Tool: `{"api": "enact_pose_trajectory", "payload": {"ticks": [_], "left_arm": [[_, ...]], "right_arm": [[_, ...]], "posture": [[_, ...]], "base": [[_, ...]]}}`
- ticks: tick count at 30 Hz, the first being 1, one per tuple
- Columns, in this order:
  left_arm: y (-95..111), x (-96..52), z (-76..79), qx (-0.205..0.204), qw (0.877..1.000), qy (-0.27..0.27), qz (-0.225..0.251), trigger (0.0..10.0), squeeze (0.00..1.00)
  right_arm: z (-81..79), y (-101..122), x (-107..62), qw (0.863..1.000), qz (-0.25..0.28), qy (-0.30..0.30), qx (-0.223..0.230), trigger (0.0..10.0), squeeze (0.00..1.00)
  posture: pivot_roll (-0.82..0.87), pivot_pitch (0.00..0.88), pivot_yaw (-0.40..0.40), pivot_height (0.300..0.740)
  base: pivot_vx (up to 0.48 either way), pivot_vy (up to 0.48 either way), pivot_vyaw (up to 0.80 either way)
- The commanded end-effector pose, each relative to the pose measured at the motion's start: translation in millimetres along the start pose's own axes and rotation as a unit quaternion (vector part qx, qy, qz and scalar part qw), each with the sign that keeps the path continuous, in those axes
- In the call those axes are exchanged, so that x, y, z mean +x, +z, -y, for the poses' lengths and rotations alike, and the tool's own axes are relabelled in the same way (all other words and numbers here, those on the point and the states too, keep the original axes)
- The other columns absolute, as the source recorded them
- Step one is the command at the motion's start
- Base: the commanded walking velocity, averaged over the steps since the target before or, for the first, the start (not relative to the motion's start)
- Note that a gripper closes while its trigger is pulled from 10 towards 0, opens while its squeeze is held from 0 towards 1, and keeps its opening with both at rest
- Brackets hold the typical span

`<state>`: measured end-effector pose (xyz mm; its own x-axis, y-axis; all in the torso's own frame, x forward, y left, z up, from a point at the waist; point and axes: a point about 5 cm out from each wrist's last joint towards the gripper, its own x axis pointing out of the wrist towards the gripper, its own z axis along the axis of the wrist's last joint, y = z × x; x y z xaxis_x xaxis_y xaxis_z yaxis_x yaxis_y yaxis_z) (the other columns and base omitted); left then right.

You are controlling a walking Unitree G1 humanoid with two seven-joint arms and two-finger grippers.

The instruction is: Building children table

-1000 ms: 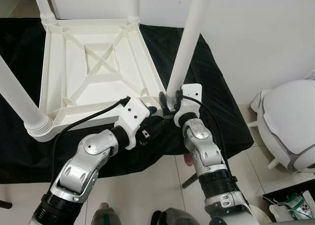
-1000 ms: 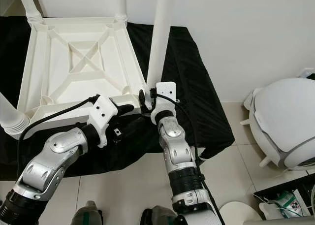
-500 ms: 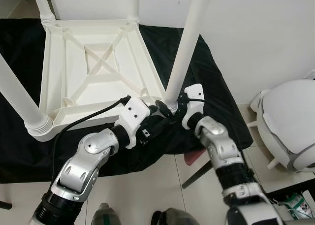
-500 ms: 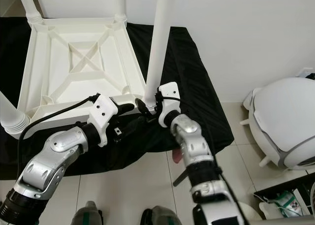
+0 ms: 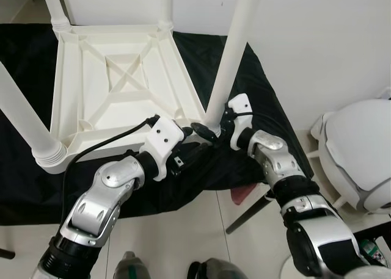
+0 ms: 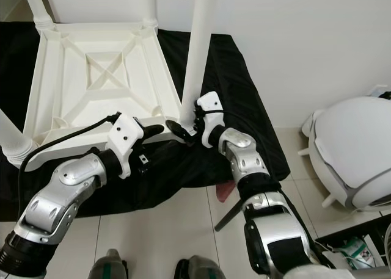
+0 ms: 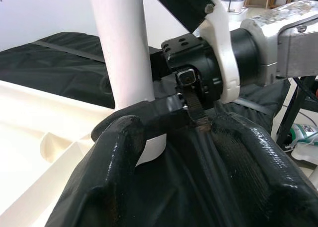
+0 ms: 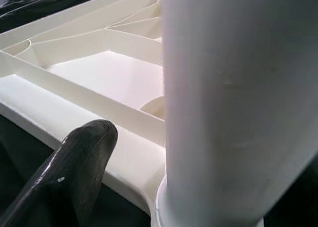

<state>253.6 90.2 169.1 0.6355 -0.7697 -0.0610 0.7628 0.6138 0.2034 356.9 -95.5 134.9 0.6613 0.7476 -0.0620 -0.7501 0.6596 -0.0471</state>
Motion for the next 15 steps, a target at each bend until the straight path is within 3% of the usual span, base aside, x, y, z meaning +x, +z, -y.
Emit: {"api": "enact_pose_trajectory", "payload": {"ticks": [1, 5, 6, 7, 15], "left_arm": [[1, 0.1, 1.3, 0.004, 1.000, -0.007, 0.002, 10.0, 0.00], [2, -0.2, 0.8, 0.005, 1.000, -0.006, 0.002, 10.0, 0.00], [2, -0.5, 0.4, 0.006, 1.000, -0.005, 0.002, 10.0, 0.00], [2, -1.3, -0.3, 0.007, 1.000, -0.002, 0.001, 10.0, 0.00], [2, -3.2, -0.8, 0.007, 1.000, 0.004, 0.001, 10.0, 0.00]], "right_arm": [[-2.4, -5, 4.4, 1.000, -0.013, 0.007, -0.002, 10.0, 0.00], [-4.4, -6, 12.5, 1.000, -0.022, 0.005, 0.000, 10.0, 0.00], [-4.6, -7, 13.9, 1.000, -0.030, 0.002, 0.000, 8.6, 0.00], [-4.0, -10, 14.3, 0.999, -0.043, -0.002, -0.004, 0.0, 0.00], [1.5, -18, 7.2, 0.998, -0.058, -0.004, -0.002, 0.0, 0.00]], "posture": [[0.07, 0.000, -0.092, 0.740], [0.08, 0.000, -0.095, 0.740], [0.09, 0.000, -0.098, 0.740], [0.09, 0.000, -0.102, 0.740], [0.10, 0.000, -0.107, 0.740]], "base": [[0.000, 0.000, 0.00], [0.000, 0.000, 0.00], [0.000, 0.000, 0.00], [0.000, 0.000, 0.00], [0.000, 0.000, 0.00]]}}
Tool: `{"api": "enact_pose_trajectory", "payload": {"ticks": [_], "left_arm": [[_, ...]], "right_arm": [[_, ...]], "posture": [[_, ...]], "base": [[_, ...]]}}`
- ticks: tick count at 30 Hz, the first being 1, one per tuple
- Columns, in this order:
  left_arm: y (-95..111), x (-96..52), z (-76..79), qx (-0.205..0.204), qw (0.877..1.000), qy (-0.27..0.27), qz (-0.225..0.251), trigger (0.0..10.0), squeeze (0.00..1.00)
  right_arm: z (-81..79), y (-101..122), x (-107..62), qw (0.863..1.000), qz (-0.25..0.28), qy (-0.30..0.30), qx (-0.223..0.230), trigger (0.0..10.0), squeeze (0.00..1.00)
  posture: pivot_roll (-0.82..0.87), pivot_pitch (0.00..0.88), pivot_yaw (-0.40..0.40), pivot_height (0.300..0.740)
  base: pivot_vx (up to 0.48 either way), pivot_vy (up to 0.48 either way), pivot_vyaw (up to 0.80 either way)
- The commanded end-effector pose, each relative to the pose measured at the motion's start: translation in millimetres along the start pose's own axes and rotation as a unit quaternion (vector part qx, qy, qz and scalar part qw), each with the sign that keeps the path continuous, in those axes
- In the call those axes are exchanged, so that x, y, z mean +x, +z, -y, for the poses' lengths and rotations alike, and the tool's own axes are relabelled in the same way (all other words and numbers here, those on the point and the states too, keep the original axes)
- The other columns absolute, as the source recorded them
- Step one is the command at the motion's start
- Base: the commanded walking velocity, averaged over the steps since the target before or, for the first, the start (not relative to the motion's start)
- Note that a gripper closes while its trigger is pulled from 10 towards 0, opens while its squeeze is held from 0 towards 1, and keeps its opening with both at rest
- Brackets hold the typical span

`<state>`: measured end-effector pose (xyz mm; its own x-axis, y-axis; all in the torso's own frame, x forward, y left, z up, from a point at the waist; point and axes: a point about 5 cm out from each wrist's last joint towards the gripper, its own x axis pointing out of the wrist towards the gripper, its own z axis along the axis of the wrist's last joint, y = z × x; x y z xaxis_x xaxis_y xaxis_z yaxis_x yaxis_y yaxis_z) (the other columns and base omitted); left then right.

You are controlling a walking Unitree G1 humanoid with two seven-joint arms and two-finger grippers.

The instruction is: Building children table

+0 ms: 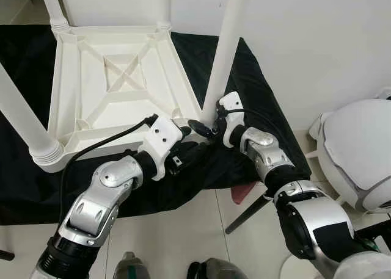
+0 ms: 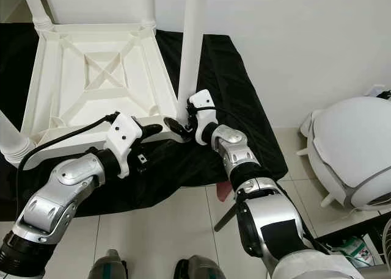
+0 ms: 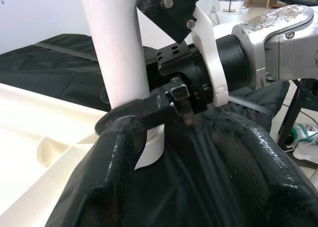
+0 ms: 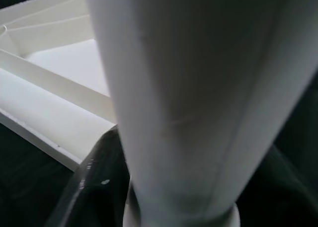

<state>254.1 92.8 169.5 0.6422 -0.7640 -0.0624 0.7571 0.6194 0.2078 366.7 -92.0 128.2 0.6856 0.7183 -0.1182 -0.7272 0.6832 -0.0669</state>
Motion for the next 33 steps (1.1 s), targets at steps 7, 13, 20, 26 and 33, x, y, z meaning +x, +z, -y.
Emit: {"api": "enact_pose_trajectory", "payload": {"ticks": [7, 13, 20, 26, 33], "left_arm": [[2, -0.2, 2.9, 0.002, 1.000, -0.002, 0.004, 10.0, 0.00], [2, -0.2, 3.7, 0.001, 1.000, -0.003, 0.004, 10.0, 0.00], [0, -0.1, 7.8, -0.004, 1.000, -0.008, 0.004, 10.0, 0.00], [0, 1.2, 8.7, -0.006, 1.000, -0.010, 0.004, 10.0, 0.00], [0, 2.2, 8.7, -0.007, 1.000, -0.010, 0.006, 10.0, 0.00]], "right_arm": [[3.9, -14, -8.0, 1.000, -0.020, 0.004, 0.011, 0.0, 0.00], [9.1, -12, -11.1, 1.000, -0.012, -0.018, 0.010, 10.0, 0.00], [13.9, -7, -13.0, 0.996, 0.003, -0.093, 0.003, 10.0, 0.00], [12.9, -1, -10.3, 0.987, 0.015, -0.157, 0.028, 10.0, 0.00], [13.5, 7, -19.8, 0.940, 0.037, -0.338, 0.024, 10.0, 0.00]], "posture": [[0.08, 0.000, -0.104, 0.740], [0.08, 0.000, -0.104, 0.740], [0.07, 0.002, -0.105, 0.740], [0.06, 0.006, -0.106, 0.740], [0.06, 0.008, -0.108, 0.740]], "base": [[0.000, 0.000, 0.00], [0.000, 0.000, 0.00], [0.000, 0.000, 0.00], [0.000, 0.000, 0.00], [0.000, 0.000, 0.00]]}}
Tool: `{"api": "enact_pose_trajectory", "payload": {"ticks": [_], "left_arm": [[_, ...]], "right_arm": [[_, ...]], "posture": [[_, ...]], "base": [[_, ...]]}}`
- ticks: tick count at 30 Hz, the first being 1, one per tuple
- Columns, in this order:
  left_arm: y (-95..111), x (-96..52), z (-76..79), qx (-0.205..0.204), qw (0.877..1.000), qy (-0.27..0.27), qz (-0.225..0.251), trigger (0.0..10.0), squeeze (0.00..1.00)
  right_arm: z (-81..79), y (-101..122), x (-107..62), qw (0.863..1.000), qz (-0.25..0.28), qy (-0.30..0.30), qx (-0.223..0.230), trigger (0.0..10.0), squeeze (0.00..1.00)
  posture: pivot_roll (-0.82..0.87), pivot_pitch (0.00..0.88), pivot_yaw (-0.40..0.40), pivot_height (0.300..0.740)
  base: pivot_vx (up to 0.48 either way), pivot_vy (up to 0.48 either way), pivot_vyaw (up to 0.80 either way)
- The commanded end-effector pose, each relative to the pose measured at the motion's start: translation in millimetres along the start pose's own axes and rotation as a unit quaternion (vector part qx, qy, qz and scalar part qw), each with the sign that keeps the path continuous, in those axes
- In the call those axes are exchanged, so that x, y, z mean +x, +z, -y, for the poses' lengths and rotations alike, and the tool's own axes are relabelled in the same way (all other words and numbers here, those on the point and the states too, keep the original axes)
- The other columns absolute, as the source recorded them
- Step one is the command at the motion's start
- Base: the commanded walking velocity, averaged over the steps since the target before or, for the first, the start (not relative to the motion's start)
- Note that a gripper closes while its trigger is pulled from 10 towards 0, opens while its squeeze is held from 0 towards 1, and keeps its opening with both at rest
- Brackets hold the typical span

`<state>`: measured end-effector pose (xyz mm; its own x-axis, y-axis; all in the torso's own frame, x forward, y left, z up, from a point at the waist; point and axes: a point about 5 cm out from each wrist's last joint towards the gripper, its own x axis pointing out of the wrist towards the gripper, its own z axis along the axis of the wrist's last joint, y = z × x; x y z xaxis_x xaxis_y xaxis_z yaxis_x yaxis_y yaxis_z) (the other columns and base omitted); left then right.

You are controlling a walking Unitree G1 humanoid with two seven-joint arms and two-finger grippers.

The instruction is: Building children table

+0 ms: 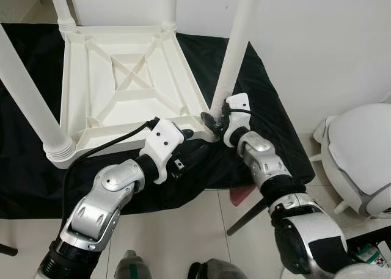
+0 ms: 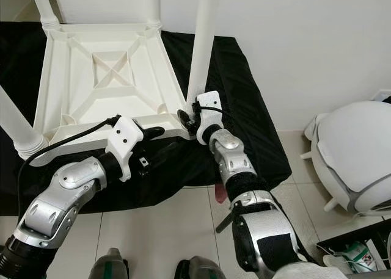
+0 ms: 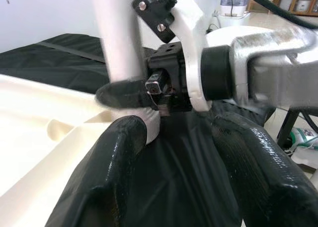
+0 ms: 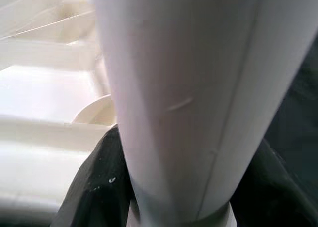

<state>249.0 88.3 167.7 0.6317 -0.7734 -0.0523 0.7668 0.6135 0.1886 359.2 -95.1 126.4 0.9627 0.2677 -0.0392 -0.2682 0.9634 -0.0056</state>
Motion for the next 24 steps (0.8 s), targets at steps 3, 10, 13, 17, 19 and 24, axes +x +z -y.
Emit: {"api": "enact_pose_trajectory", "payload": {"ticks": [3, 10, 13, 17, 19, 24], "left_arm": [[1, 2.2, 1.5, 0.003, 1.000, -0.004, 0.001, 10.0, 0.00], [1, 1.9, 2.3, 0.002, 1.000, -0.003, 0.001, 10.0, 0.00], [0, 1.1, 2.7, 0.003, 1.000, -0.004, -0.001, 10.0, 0.00], [0, 0.8, 1.5, 0.003, 1.000, -0.001, -0.001, 10.0, 0.00], [0, 0.6, 2.2, 0.002, 1.000, -0.001, -0.002, 10.0, 0.00], [-1, 0.4, 2.9, 0.001, 1.000, -0.002, -0.003, 10.0, 0.00]], "right_arm": [[19.7, 6, -8.1, 0.988, 0.014, -0.149, -0.023, 10.0, 0.00], [20.1, 5, -14.0, 0.982, 0.012, -0.189, -0.017, 10.0, 0.00], [23.6, 6, -14.3, 0.984, 0.014, -0.177, -0.014, 10.0, 0.00], [22.0, 8, -16.5, 0.985, 0.019, -0.173, -0.007, 10.0, 1.00], [19.2, 9, -19.8, 0.983, 0.015, -0.185, -0.004, 10.0, 1.00], [18.7, 9, -22.3, 0.982, 0.014, -0.191, 0.002, 10.0, 1.00]], "posture": [[0.06, 0.005, -0.109, 0.740], [0.06, 0.004, -0.109, 0.740], [0.06, 0.006, -0.111, 0.740], [0.06, 0.010, -0.113, 0.740], [0.06, 0.013, -0.111, 0.740], [0.06, 0.016, -0.109, 0.740]], "base": [[0.000, 0.000, 0.00], [0.000, 0.000, 0.00], [0.000, 0.000, 0.00], [0.000, 0.000, 0.00], [0.000, 0.000, 0.00], [0.000, 0.000, 0.00]]}}
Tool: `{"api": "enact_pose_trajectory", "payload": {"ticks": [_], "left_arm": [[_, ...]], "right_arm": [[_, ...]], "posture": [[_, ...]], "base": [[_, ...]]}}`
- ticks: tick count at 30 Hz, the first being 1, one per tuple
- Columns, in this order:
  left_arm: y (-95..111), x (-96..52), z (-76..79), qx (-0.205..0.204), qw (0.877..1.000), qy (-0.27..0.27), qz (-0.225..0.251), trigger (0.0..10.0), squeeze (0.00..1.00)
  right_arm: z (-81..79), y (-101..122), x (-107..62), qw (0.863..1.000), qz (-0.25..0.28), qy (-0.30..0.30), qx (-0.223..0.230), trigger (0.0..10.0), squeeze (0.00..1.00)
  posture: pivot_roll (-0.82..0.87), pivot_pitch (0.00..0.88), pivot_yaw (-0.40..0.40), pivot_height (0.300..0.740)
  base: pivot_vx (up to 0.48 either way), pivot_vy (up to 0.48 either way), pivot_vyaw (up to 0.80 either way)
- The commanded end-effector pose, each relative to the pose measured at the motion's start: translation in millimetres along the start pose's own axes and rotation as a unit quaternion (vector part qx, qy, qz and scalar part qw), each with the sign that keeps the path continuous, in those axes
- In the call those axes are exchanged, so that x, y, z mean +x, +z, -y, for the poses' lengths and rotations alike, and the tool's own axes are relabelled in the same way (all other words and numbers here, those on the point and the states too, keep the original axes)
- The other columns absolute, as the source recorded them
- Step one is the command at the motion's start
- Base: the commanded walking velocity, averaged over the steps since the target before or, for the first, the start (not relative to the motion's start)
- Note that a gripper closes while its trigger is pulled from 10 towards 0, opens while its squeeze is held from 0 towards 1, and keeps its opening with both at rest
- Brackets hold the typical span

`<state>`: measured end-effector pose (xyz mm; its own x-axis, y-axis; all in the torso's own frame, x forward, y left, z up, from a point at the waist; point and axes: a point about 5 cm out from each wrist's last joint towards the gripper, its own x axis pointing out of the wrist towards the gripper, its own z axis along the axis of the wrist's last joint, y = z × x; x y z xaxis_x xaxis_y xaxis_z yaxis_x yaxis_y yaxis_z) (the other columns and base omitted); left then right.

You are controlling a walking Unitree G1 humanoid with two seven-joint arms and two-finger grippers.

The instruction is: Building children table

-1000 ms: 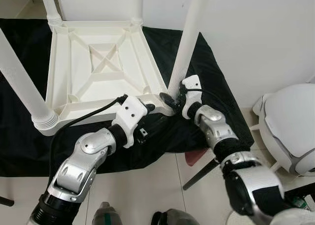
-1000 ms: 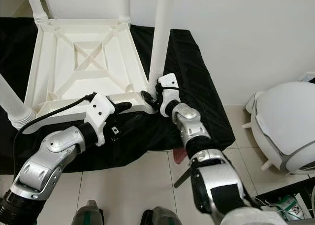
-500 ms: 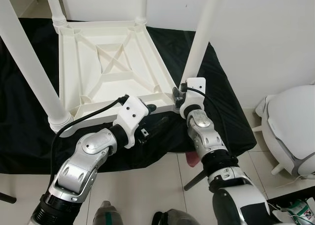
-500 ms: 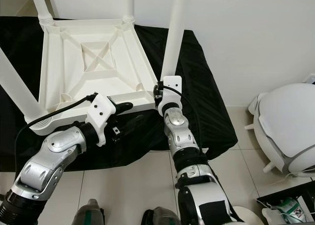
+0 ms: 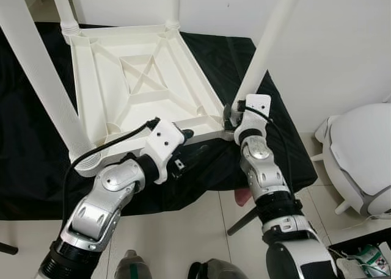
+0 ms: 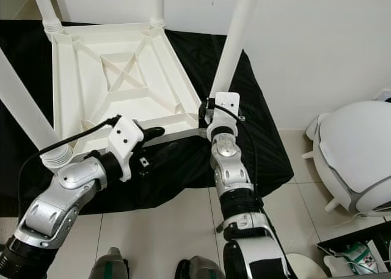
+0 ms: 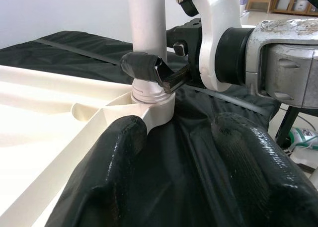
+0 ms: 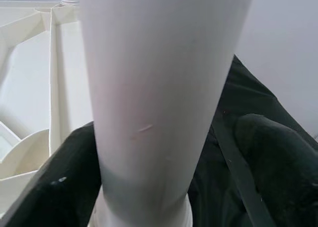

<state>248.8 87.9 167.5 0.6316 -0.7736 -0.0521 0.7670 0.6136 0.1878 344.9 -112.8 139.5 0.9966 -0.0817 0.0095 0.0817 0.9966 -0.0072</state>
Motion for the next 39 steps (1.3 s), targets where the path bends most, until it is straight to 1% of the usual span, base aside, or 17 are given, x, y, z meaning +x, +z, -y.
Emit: {"api": "enact_pose_trajectory", "payload": {"ticks": [1, 4, 6, 9, 10, 16, 19, 21, 24, 26, 28, 29, 31, 33, 36, 38, 39], "left_arm": [[0, 0.1, 2.8, 0.001, 1.000, -0.003, -0.003, 10.0, 0.00], [-1, 0.1, 3.1, 0.001, 1.000, -0.003, -0.003, 10.0, 0.00], [-1, 0.2, 4.1, 0.000, 1.000, -0.006, -0.005, 10.0, 0.00], [-2, 0.2, 4.4, 0.000, 1.000, -0.006, -0.006, 10.0, 0.00], [-2, 0.1, 4.7, 0.000, 1.000, -0.006, -0.007, 10.0, 0.00], [-3, 0.6, 6.1, 0.001, 1.000, -0.009, -0.010, 10.0, 0.00], [-3, 0.9, 6.1, 0.002, 1.000, -0.010, -0.011, 10.0, 0.00], [-4, 1.9, 5.2, 0.006, 1.000, -0.007, -0.014, 10.0, 0.00], [-5, 2.3, 4.5, 0.008, 1.000, -0.004, -0.016, 10.0, 0.00], [-9, 3.9, 0.6, 0.018, 0.999, 0.016, -0.033, 10.0, 0.00], [-12, 5.1, -1.3, 0.017, 0.999, 0.025, -0.044, 10.0, 0.00], [-12, 5.1, -1.3, 0.017, 0.999, 0.025, -0.044, 10.0, 0.00], [-17, 7.4, -3.3, 0.014, 0.997, 0.037, -0.060, 10.0, 0.00], [-20, 10.1, -4.2, 0.028, 0.996, 0.051, -0.073, 10.0, 0.00], [-22, 11.2, -5.1, 0.028, 0.995, 0.058, -0.081, 10.0, 0.00], [-25, 13.1, -9.2, 0.037, 0.991, 0.081, -0.097, 10.0, 0.00], [-25, 13.1, -9.2, 0.037, 0.991, 0.081, -0.097, 10.0, 0.00]], "right_arm": [[7.4, -3, -2.2, 1.000, -0.007, -0.016, -0.001, 10.0, 1.00], [8.6, -2, -2.9, 1.000, -0.006, -0.017, -0.001, 10.0, 1.00], [9.9, -4, -7.4, 1.000, -0.006, 0.003, 0.009, 10.0, 1.00], [9.6, -5, -9.0, 1.000, -0.009, 0.011, 0.012, 10.0, 1.00], [10.0, -5, -11.9, 1.000, -0.007, 0.019, 0.016, 10.0, 0.00], [11.6, -6, -27.3, 0.996, 0.004, 0.073, 0.059, 10.0, 0.00], [12.8, -7, -30.7, 0.994, 0.004, 0.086, 0.062, 10.0, 0.00], [20.4, -7, -40.3, 0.993, 0.015, 0.104, 0.062, 10.0, 0.00], [25.8, -8, -44.4, 0.992, 0.017, 0.107, 0.063, 10.0, 0.00], [35.2, -9, -50.3, 0.992, 0.019, 0.106, 0.063, 10.0, 0.00], [36.7, -7, -54.1, 0.990, 0.027, 0.116, 0.068, 10.0, 0.00], [36.7, -7, -54.1, 0.990, 0.027, 0.116, 0.068, 10.0, 0.00], [35.9, -3, -60.6, 0.986, 0.037, 0.142, 0.080, 10.0, 0.00], [34.8, -1, -68.1, 0.981, 0.041, 0.171, 0.085, 10.0, 0.00], [34.8, -1, -71.4, 0.979, 0.040, 0.182, 0.082, 10.0, 0.00], [36.3, -2, -77.6, 0.976, 0.035, 0.201, 0.078, 10.0, 0.00], [36.3, -2, -77.6, 0.976, 0.035, 0.201, 0.078, 10.0, 0.00]], "posture": [[0.05, 0.017, -0.108, 0.740], [0.05, 0.017, -0.108, 0.740], [0.05, 0.025, -0.105, 0.740], [0.05, 0.025, -0.105, 0.740], [0.05, 0.027, -0.105, 0.740], [0.04, 0.031, -0.103, 0.740], [0.04, 0.033, -0.101, 0.740], [0.03, 0.037, -0.095, 0.740], [0.03, 0.038, -0.092, 0.740], [0.03, 0.043, -0.088, 0.740], [0.02, 0.045, -0.086, 0.740], [0.02, 0.045, -0.086, 0.740], [0.02, 0.046, -0.083, 0.740], [0.02, 0.048, -0.082, 0.740], [0.02, 0.049, -0.081, 0.740], [0.02, 0.052, -0.078, 0.740], [0.02, 0.052, -0.078, 0.740]], "base": [[0.000, 0.000, 0.00], [0.000, 0.000, 0.00], [0.000, 0.000, 0.00], [0.000, 0.000, 0.00], [0.000, 0.000, 0.00], [0.000, 0.000, 0.00], [0.000, 0.000, 0.00], [0.000, 0.000, 0.00], [0.000, 0.000, 0.00], [0.000, 0.000, 0.00], [0.000, 0.000, 0.00], [0.000, 0.000, 0.00], [0.000, 0.000, 0.00], [0.000, 0.000, 0.00], [0.000, 0.000, 0.00], [0.000, 0.000, 0.00], [0.000, 0.000, 0.00]]}}
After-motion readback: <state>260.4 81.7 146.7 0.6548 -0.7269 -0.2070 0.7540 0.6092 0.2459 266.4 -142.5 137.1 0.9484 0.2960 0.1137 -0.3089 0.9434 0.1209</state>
